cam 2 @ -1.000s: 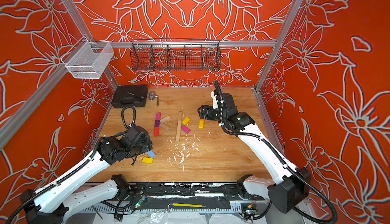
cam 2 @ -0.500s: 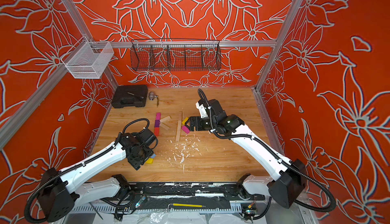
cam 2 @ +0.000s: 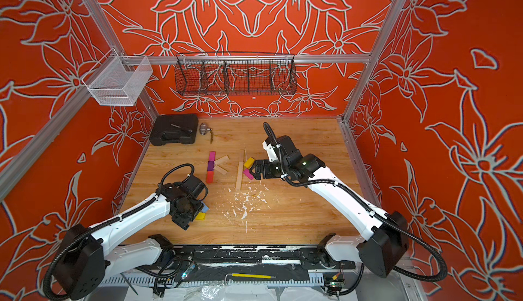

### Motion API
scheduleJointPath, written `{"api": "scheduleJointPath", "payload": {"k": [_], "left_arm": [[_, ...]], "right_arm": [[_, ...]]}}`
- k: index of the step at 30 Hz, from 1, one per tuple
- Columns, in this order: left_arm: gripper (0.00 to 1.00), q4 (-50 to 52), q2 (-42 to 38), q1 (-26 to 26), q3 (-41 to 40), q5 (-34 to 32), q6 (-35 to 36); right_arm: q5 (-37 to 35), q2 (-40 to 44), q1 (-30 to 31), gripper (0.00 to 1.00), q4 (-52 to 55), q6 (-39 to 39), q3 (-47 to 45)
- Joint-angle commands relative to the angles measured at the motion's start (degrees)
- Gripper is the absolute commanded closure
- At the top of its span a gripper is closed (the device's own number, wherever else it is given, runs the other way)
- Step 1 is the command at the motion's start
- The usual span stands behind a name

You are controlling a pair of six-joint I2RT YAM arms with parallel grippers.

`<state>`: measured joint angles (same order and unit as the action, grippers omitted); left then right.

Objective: Assemble the letter k with building blocks
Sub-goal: Pick up the building block from the center of the board.

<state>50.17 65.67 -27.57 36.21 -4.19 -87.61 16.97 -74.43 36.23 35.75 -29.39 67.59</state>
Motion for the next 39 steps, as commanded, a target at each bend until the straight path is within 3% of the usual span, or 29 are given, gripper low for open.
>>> {"api": "scheduleJointPath", "payload": {"k": [1, 8, 18, 26, 35, 39], "left_arm": [[0.34, -1.3, 1.3, 1.2, -0.1, -0.1, 1.4], [0.47, -1.2, 3.0, 2.5, -0.7, 0.7, 2.6], [0.49, -3.0, 3.7, 2.8, -2.1, 1.9, 3.4], [0.65, -3.1, 4.1, 2.8, -2.1, 1.7, 4.4], [0.68, -3.3, 5.8, 2.9, -2.0, 2.6, 6.2], [0.77, -3.8, 7.2, 2.8, -1.1, 3.6, 8.3]], "right_arm": [[-0.9, -0.8, 0.3, 0.08, 0.9, 0.4, 0.2], [-1.9, -0.9, 0.3, 0.08, 1.3, 0.1, 0.5], [-3.2, -0.5, 0.3, 0.08, 1.9, 0.1, 0.6], [-3.8, -0.3, 0.3, 0.08, 2.2, -0.1, 0.4], [-4.2, 0.0, 0.3, 0.08, 3.0, -0.1, 1.6], [-5.2, 0.4, 0.3, 0.08, 3.0, -0.1, 2.0]]}}
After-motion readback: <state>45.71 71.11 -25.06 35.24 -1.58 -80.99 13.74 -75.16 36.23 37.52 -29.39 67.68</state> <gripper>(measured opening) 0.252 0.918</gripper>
